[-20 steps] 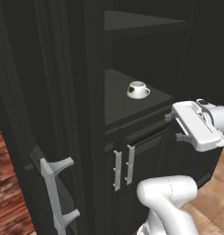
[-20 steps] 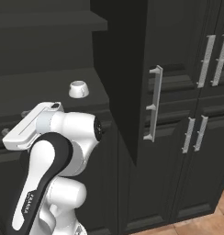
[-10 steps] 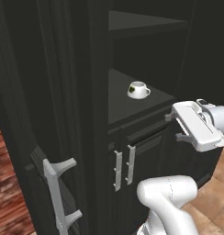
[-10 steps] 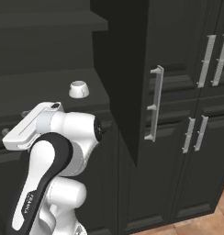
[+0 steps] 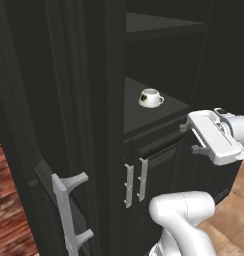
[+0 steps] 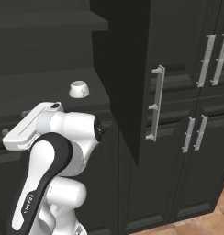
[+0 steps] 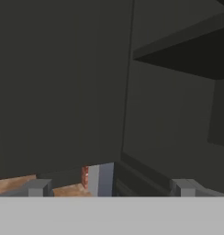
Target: Open the cabinet directly in front. Then move the wine and the mug to the dining counter with the candle on it.
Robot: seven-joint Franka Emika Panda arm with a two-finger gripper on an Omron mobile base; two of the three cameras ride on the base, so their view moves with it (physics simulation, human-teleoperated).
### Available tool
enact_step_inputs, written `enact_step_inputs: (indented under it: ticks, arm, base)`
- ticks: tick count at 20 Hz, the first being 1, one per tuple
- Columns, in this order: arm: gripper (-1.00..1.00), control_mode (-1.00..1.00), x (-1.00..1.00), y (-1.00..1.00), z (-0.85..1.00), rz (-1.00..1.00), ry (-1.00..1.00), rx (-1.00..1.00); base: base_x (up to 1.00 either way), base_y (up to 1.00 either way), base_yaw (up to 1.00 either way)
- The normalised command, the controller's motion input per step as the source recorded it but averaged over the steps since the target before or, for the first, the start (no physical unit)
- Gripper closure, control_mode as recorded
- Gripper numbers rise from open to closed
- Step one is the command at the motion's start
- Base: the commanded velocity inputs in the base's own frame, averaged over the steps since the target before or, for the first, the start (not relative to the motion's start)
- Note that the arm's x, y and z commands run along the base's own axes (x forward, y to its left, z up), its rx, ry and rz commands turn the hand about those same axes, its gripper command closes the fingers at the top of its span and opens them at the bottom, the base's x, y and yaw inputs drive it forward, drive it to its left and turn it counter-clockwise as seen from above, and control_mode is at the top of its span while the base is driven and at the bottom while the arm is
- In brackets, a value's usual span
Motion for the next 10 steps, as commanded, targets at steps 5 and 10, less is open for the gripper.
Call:
enact_step_inputs:
  ticks: [5, 10]
  arm:
    - [-1.0, -1.0, 0.0, 0.0, 0.0, 0.0, 0.0, 0.0]
    - [-1.0, -1.0, 0.0, 0.0, 0.0, -0.06, 0.0, 0.0]
  base:
    - [0.05, 0.06, 0.0]
    - [0.0, 0.0, 0.0]
